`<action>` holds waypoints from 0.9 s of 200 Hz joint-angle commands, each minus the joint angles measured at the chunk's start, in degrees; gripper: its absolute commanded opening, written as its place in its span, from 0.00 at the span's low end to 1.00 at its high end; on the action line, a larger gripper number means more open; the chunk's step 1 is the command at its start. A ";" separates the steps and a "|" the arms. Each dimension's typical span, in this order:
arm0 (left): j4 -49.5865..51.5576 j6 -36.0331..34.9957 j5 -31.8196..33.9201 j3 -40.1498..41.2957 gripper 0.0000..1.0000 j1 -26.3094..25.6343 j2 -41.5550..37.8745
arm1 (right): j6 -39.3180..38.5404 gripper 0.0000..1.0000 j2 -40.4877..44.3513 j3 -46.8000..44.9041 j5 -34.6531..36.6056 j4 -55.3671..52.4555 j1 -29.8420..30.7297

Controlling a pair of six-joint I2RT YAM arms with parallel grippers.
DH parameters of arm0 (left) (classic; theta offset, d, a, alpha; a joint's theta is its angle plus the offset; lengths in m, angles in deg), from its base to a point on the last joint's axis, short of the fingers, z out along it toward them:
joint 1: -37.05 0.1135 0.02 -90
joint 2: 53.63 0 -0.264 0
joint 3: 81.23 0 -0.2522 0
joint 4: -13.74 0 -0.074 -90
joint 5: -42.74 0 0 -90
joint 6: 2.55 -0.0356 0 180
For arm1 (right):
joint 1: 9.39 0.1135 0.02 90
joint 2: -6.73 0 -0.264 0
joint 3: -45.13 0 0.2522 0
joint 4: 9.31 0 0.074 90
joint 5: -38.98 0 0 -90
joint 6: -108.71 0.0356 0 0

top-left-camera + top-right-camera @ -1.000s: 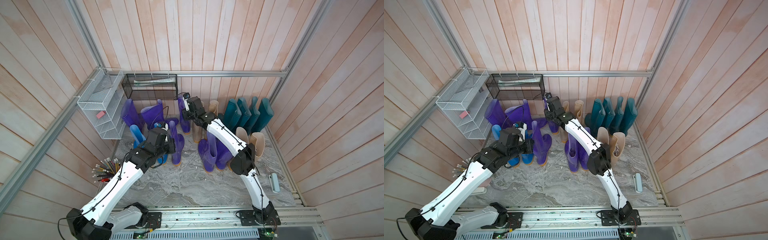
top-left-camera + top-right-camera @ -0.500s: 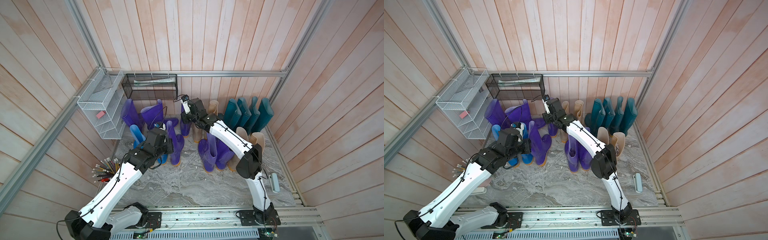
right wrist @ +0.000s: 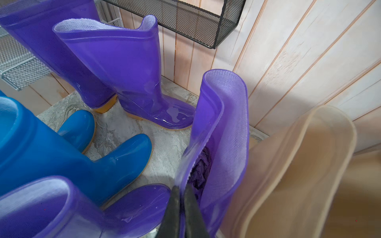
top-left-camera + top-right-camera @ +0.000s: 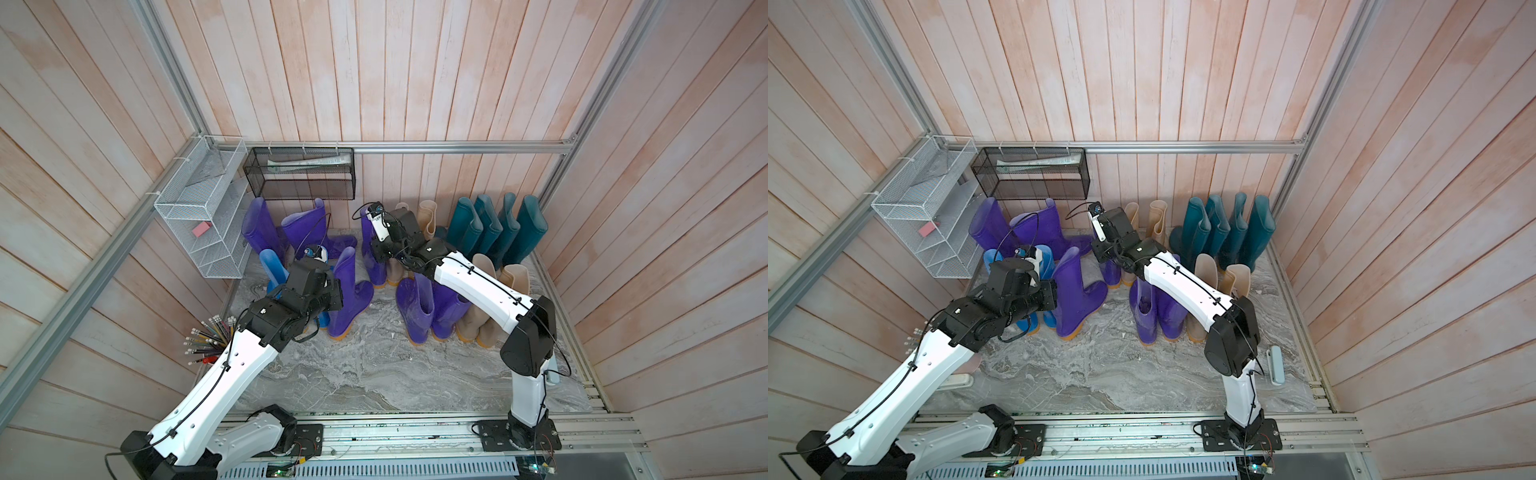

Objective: Match and arrange rain boots in pairs
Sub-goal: Pair a pair of rain boots at the center of the board.

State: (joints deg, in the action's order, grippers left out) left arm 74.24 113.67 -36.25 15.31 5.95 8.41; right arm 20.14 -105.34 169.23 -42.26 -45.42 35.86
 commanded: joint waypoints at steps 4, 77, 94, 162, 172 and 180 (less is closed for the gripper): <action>-1.53 0.78 1.73 -4.15 0.00 -0.56 -2.33 | -1.74 0.00 4.54 -0.31 2.16 3.97 0.37; -0.04 5.80 -0.33 -1.07 0.00 -2.71 -5.58 | -0.19 0.00 10.74 -6.83 0.51 4.10 1.62; -2.56 6.72 -0.87 0.50 0.00 -3.68 -5.14 | 1.54 0.00 14.58 -11.98 0.82 5.38 2.66; -12.09 9.60 -1.91 5.02 0.00 -9.85 0.84 | 10.79 0.00 30.92 -32.78 2.92 9.10 10.60; -13.90 10.01 -2.57 5.77 0.00 -10.58 0.87 | 11.60 0.00 32.46 -33.88 3.87 8.38 11.60; -14.84 10.25 -3.27 5.96 0.00 -10.99 1.18 | 11.90 0.00 33.64 -34.96 4.42 8.25 12.30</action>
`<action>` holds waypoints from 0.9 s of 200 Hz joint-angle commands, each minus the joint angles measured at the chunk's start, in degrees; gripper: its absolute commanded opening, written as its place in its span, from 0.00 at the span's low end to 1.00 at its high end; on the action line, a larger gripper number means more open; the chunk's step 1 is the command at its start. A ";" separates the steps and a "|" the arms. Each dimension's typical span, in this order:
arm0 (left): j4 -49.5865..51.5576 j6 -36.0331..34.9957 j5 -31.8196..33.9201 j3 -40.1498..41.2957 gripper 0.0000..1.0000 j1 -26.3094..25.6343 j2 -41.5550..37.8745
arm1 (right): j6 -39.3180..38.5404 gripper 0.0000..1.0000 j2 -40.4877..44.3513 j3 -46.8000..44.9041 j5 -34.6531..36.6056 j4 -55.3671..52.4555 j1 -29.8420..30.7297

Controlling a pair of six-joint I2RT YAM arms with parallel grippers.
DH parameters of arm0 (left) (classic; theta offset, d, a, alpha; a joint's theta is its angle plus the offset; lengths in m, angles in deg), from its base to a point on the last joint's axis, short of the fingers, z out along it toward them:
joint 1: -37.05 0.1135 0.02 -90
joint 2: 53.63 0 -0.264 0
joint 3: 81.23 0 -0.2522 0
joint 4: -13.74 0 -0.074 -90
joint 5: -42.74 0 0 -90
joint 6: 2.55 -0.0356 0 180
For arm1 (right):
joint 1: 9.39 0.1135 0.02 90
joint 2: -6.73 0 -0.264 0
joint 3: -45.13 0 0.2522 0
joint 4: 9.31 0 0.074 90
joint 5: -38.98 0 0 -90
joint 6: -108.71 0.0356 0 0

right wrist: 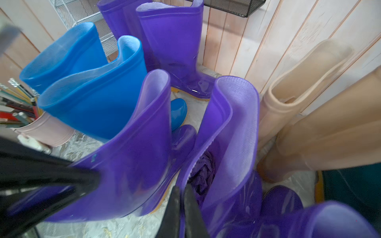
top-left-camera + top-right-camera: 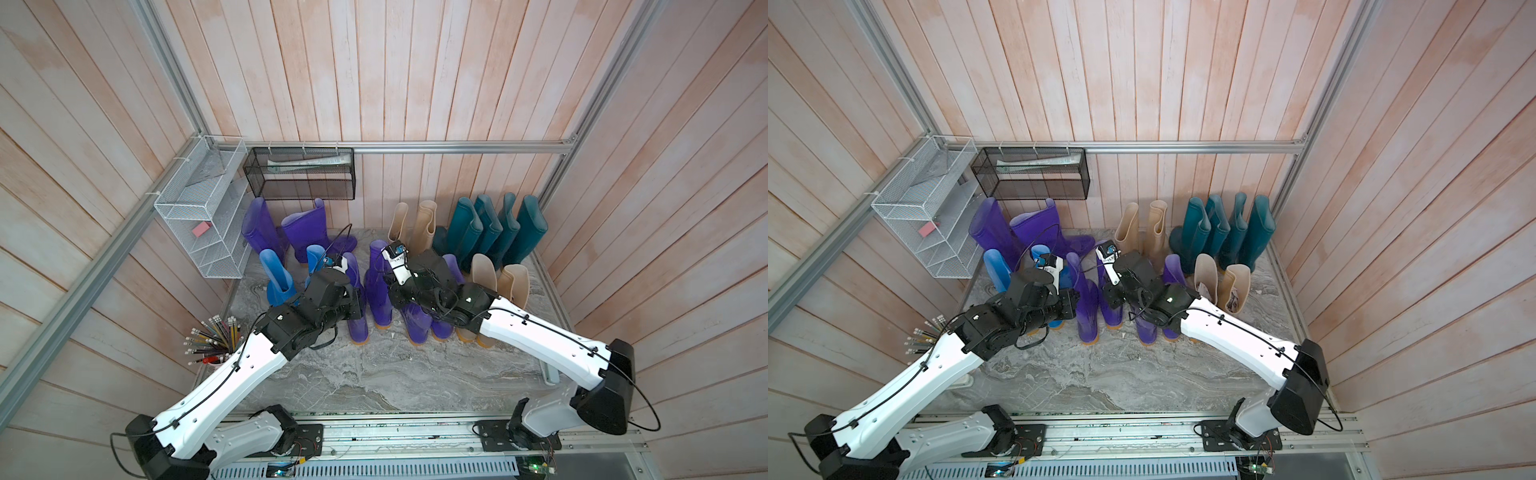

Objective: Match and arrange rain boots in pairs
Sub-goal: Pair a pair of rain boots at the center of the board.

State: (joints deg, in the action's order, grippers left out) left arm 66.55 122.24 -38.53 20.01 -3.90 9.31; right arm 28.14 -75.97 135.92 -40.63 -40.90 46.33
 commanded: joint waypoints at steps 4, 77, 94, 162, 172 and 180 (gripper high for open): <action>-7.43 1.56 -1.08 1.23 0.00 -1.23 0.55 | 4.12 0.00 4.80 -2.22 3.01 3.74 2.09; -15.68 -5.28 -13.49 6.23 0.00 -3.16 -2.34 | 7.86 0.00 8.47 -6.65 8.13 3.70 8.03; -15.08 -5.83 -14.65 6.93 0.00 -3.14 -4.19 | 8.07 0.00 8.94 -6.72 9.51 3.28 9.62; -6.89 -8.47 -12.24 5.62 0.02 -1.13 -6.17 | 8.26 0.33 10.22 -7.44 9.70 1.05 10.29; -5.46 -8.83 -12.24 4.73 0.21 -0.33 -5.92 | 7.87 0.38 10.85 -7.06 10.13 0.63 10.29; -4.37 -9.01 -11.81 3.64 0.32 0.17 -5.79 | 7.27 0.43 11.38 -6.46 11.06 0.12 10.32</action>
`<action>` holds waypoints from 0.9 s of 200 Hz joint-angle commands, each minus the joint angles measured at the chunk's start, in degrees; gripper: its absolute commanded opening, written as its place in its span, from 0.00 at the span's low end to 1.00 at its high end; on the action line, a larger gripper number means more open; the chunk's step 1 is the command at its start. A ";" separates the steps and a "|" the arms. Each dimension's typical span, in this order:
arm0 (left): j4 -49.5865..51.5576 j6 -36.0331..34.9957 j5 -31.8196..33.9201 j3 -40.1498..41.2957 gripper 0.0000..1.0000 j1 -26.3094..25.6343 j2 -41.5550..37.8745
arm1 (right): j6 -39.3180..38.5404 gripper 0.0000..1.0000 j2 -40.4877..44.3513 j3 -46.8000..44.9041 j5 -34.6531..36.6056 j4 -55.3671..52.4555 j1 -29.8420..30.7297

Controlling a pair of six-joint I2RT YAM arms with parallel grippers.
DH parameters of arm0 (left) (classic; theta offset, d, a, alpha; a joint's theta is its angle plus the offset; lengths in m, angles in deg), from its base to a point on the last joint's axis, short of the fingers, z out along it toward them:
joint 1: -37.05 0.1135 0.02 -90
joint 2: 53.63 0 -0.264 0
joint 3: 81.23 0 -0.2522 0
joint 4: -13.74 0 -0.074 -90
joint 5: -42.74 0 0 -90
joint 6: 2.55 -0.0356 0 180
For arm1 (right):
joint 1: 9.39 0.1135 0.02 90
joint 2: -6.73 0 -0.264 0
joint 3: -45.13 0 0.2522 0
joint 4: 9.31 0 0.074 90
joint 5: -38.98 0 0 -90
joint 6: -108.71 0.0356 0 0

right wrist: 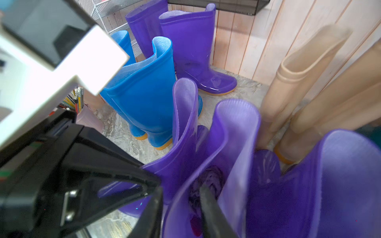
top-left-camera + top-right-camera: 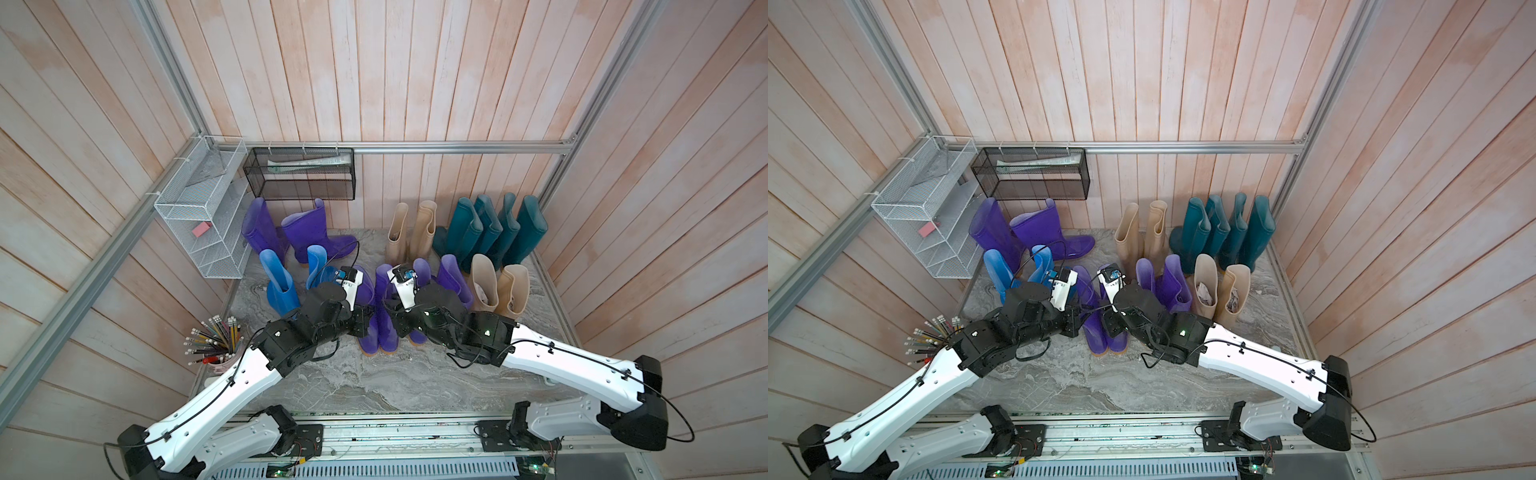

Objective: Match and arrange rain boots in pairs
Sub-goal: Pair a pair of rain boots at the center of the board.

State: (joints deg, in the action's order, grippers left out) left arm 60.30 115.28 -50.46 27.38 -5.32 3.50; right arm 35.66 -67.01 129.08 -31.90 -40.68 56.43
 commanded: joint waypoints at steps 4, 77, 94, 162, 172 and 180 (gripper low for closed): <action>2.55 -2.15 0.60 -4.33 0.38 1.68 0.09 | -0.69 0.45 2.66 0.69 3.06 -0.33 0.27; 8.44 -3.12 6.98 -15.75 0.90 6.38 5.52 | -7.34 0.72 -3.15 5.41 3.14 0.17 -5.14; 9.16 -3.16 7.24 -16.73 0.92 9.25 7.40 | -7.51 0.72 -5.15 6.17 1.71 0.47 -6.66; 5.57 -16.43 26.67 -30.07 0.90 16.22 18.45 | -7.66 0.72 1.97 3.01 2.62 4.77 -10.50; 4.06 -17.27 25.53 -31.49 0.86 19.15 20.15 | -7.31 0.72 2.91 2.20 2.37 5.28 -10.93; 2.83 -17.17 23.55 -32.00 0.80 21.57 21.07 | -7.28 0.72 3.43 1.69 2.00 5.41 -11.15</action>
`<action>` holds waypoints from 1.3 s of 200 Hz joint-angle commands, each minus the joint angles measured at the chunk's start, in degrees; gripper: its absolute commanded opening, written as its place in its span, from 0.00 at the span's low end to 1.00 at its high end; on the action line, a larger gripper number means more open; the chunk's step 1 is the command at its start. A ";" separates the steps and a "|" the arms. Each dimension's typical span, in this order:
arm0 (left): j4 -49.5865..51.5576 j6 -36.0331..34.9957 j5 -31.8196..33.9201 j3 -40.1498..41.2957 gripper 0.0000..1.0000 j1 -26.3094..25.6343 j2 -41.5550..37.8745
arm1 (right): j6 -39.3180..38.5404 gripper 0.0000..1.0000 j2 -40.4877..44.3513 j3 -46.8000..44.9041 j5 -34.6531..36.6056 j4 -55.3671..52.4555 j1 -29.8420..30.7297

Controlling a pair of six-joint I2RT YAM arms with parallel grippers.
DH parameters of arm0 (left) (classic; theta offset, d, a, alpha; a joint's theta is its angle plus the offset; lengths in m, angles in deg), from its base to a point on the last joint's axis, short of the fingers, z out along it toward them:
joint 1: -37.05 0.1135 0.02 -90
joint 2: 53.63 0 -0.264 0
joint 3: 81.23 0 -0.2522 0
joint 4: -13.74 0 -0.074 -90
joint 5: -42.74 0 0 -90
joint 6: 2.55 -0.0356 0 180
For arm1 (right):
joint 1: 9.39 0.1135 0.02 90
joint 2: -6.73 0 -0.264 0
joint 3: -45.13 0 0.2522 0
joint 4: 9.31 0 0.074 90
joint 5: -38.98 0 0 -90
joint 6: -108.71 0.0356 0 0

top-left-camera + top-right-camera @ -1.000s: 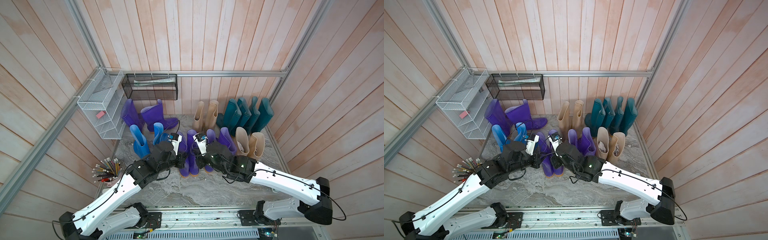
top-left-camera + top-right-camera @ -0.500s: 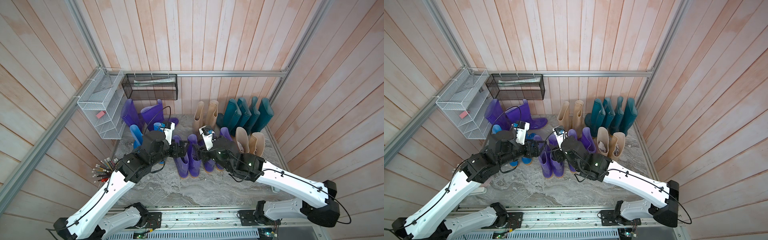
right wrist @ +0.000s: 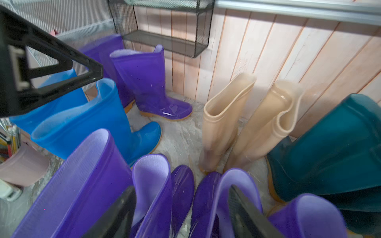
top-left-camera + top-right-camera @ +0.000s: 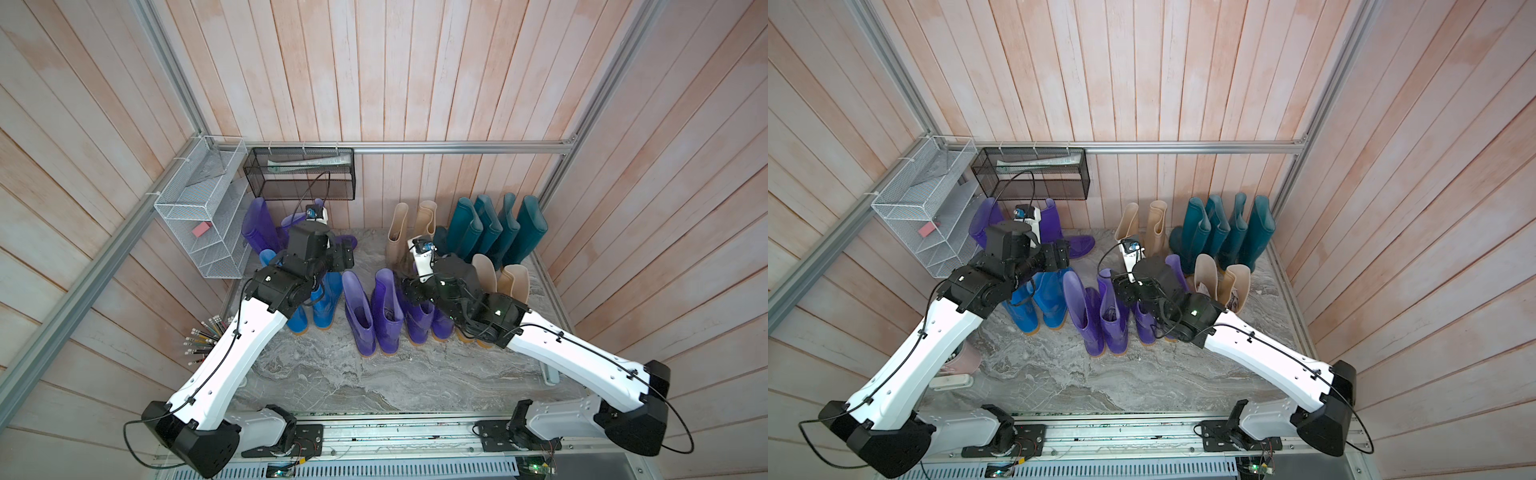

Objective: Match and arrange rain boots in pairs
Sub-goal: Pick up the rain boot at the center of the board.

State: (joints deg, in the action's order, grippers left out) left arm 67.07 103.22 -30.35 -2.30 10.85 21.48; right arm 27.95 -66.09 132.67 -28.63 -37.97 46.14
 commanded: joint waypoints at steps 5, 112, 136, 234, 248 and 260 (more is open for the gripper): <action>-4.29 -4.81 2.17 -2.36 0.76 6.69 3.56 | 0.43 0.72 2.83 -2.16 -1.49 2.75 -1.01; 9.03 -0.58 -6.19 7.67 0.96 8.26 2.30 | 0.43 0.73 8.91 -8.25 -4.19 4.53 -5.29; 6.48 -1.49 -8.67 10.93 0.76 8.26 2.54 | 0.61 0.73 8.57 -8.74 -4.81 5.34 -5.65; 0.43 -10.94 -14.16 -4.04 0.00 7.48 10.11 | 1.55 0.72 8.67 -9.17 -4.54 3.81 -6.11; -0.10 -11.00 -14.06 -7.11 0.00 7.28 11.83 | 1.82 0.72 8.88 -9.57 -4.65 4.16 -6.11; -1.15 -12.55 -14.14 -9.42 0.00 7.34 13.67 | 2.01 0.71 8.92 -9.79 -4.83 4.13 -6.13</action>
State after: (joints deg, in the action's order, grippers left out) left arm 73.13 94.11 -42.77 -5.10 18.48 33.88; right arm 29.00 -58.11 123.99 -33.11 -34.19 40.32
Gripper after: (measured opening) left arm 0.063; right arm 0.713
